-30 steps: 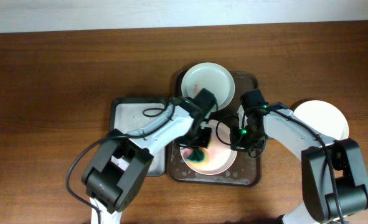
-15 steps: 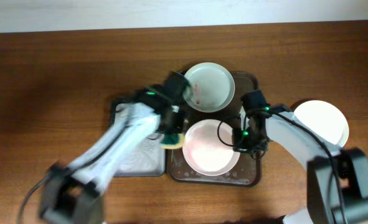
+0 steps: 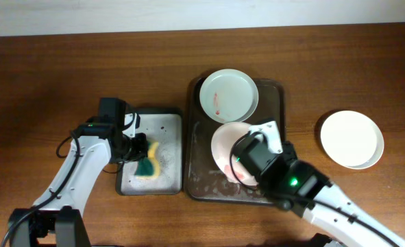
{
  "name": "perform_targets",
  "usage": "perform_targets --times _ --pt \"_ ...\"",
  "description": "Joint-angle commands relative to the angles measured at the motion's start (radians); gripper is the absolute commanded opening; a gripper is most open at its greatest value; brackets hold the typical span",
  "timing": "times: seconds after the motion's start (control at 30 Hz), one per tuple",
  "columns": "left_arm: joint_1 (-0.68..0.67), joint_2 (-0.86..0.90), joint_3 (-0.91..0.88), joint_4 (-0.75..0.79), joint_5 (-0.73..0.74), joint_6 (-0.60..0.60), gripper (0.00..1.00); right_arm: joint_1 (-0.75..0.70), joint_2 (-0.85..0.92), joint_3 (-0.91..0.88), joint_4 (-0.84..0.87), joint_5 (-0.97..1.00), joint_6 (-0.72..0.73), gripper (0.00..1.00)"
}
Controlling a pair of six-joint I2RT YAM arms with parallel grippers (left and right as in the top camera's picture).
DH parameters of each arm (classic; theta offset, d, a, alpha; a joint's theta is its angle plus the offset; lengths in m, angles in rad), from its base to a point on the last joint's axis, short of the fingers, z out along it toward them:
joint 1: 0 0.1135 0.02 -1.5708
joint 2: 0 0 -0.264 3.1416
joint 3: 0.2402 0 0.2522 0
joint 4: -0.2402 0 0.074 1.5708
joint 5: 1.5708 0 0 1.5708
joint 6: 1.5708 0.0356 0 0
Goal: Clean dirty plates on tray and stack at the side
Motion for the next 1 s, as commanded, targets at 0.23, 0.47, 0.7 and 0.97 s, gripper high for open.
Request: perform_targets --times 0.23,0.47,0.7,0.97 --pt "0.007 -0.003 -0.002 0.002 0.033 0.041 1.0 0.379 -0.008 -0.002 -0.001 0.557 0.019 0.04" --pt "0.007 -0.003 -0.002 0.002 0.033 0.041 1.0 0.383 -0.009 0.044 0.002 0.645 -0.072 0.04" --pt "0.007 -0.003 -0.002 0.002 0.033 0.041 0.99 0.383 -0.008 0.076 0.002 0.642 -0.083 0.04" --pt "0.007 -0.003 -0.002 0.002 0.033 0.041 0.99 0.382 -0.008 0.076 0.002 0.643 -0.084 0.04"
